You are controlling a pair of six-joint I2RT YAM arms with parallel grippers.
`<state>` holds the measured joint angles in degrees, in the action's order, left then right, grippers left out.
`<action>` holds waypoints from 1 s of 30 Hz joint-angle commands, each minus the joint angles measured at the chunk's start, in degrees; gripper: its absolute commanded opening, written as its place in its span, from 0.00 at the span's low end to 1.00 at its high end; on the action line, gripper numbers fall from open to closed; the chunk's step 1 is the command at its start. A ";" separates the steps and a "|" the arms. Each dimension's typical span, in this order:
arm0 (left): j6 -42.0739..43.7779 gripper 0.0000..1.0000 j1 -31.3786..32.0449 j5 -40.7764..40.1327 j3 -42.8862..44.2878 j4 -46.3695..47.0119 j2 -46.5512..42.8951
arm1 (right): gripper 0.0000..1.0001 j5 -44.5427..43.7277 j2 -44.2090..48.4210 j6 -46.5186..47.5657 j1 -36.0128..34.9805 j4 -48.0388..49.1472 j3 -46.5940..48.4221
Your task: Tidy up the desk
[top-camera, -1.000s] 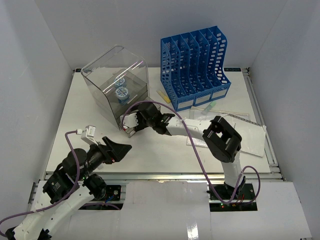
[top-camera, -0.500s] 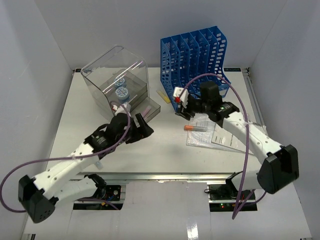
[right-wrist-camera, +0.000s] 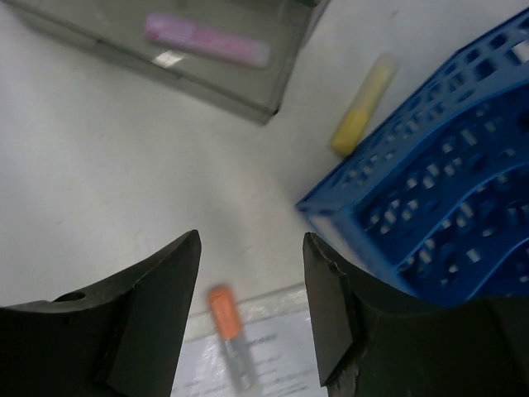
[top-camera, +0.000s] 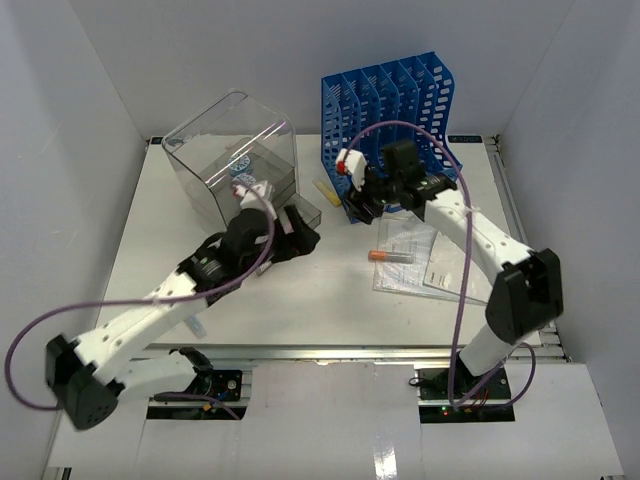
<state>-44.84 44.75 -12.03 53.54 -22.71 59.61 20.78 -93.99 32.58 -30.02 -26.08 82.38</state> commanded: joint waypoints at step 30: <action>2.56 0.98 0.25 5.35 -15.31 -16.96 -48.67 | 0.61 -29.03 -47.12 -1.60 -5.85 1.00 39.69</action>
<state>-42.24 44.77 -7.37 38.58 -39.06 11.54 -7.55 -139.62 31.96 -36.77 -27.97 124.51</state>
